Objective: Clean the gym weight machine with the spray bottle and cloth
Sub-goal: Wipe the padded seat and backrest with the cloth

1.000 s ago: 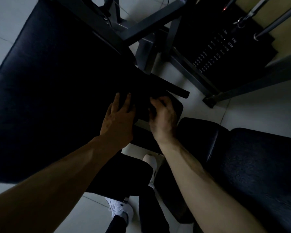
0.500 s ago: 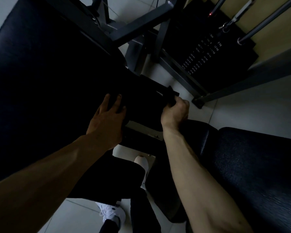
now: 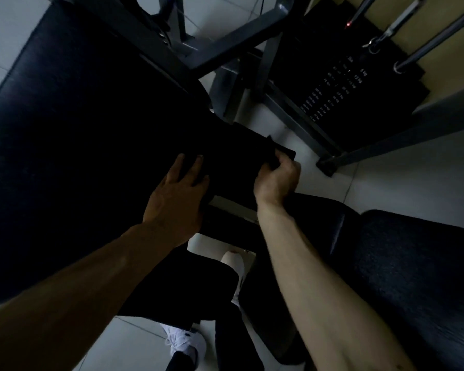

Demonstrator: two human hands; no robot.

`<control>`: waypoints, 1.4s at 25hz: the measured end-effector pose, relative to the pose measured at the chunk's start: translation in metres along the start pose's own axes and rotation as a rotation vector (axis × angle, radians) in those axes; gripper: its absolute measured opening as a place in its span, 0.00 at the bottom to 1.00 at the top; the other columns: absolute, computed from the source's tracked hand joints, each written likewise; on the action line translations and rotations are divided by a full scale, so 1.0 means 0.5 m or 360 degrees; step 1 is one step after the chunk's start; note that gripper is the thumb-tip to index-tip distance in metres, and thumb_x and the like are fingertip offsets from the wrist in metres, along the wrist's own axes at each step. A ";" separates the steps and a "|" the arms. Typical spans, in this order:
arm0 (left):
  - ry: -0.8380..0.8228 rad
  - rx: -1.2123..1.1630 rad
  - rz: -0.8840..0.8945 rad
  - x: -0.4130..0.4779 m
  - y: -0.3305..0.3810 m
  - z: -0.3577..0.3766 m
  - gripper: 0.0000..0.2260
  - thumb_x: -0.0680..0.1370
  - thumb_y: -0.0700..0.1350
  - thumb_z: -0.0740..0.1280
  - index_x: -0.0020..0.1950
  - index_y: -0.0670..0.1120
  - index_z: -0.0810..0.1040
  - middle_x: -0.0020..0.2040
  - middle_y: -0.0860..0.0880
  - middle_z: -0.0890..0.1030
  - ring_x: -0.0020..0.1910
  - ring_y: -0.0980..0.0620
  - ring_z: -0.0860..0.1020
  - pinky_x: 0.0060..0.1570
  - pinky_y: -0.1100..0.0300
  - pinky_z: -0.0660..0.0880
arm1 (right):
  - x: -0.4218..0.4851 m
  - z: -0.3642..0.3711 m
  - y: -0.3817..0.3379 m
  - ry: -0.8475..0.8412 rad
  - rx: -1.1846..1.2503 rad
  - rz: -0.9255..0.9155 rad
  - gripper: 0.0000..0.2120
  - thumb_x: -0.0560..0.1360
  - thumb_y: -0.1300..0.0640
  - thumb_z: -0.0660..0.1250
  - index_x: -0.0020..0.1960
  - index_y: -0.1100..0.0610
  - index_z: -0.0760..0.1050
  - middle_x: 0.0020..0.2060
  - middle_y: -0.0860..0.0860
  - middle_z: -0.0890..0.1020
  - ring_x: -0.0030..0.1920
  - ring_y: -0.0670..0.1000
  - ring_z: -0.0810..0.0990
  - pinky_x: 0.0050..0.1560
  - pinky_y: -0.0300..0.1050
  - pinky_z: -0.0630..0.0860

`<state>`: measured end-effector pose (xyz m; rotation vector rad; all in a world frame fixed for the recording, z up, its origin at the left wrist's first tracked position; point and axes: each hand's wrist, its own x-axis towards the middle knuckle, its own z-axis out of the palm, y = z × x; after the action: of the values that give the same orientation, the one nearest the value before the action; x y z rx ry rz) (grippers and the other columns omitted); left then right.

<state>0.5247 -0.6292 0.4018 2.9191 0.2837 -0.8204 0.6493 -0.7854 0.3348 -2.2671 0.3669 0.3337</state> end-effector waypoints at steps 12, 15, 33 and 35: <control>0.0110 -0.0048 -0.0099 0.027 0.019 -0.018 0.36 0.79 0.58 0.68 0.83 0.53 0.55 0.84 0.47 0.40 0.82 0.40 0.39 0.79 0.41 0.46 | 0.014 -0.069 0.050 -0.0187 -0.0934 -0.0425 0.08 0.77 0.63 0.68 0.54 0.59 0.82 0.53 0.59 0.77 0.50 0.61 0.79 0.44 0.49 0.75; 0.0074 -0.0084 -0.0089 0.071 0.045 -0.041 0.38 0.77 0.56 0.69 0.83 0.54 0.54 0.84 0.47 0.40 0.81 0.40 0.38 0.78 0.34 0.45 | 0.049 -0.050 0.012 -0.0227 -0.0652 -0.0066 0.09 0.78 0.61 0.67 0.57 0.58 0.83 0.51 0.59 0.81 0.49 0.62 0.82 0.46 0.51 0.81; 0.0277 -0.0305 -0.0932 0.153 -0.236 -0.230 0.57 0.64 0.56 0.83 0.82 0.47 0.51 0.83 0.44 0.37 0.81 0.38 0.39 0.76 0.31 0.47 | 0.147 0.174 -0.458 -0.1404 -0.0674 -0.0803 0.14 0.82 0.61 0.64 0.65 0.58 0.81 0.62 0.57 0.82 0.63 0.58 0.80 0.64 0.49 0.76; 0.0270 -0.0298 -0.0932 0.154 -0.235 -0.226 0.56 0.65 0.56 0.83 0.82 0.47 0.51 0.83 0.44 0.37 0.81 0.38 0.39 0.76 0.31 0.47 | 0.117 0.212 -0.510 -0.1192 -0.0502 -0.0925 0.14 0.80 0.63 0.66 0.64 0.57 0.81 0.61 0.56 0.83 0.62 0.56 0.81 0.58 0.42 0.76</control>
<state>0.6227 -0.4864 0.4525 2.7445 1.1973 -0.5518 0.7838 -0.5514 0.4182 -2.2249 -0.7565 0.9225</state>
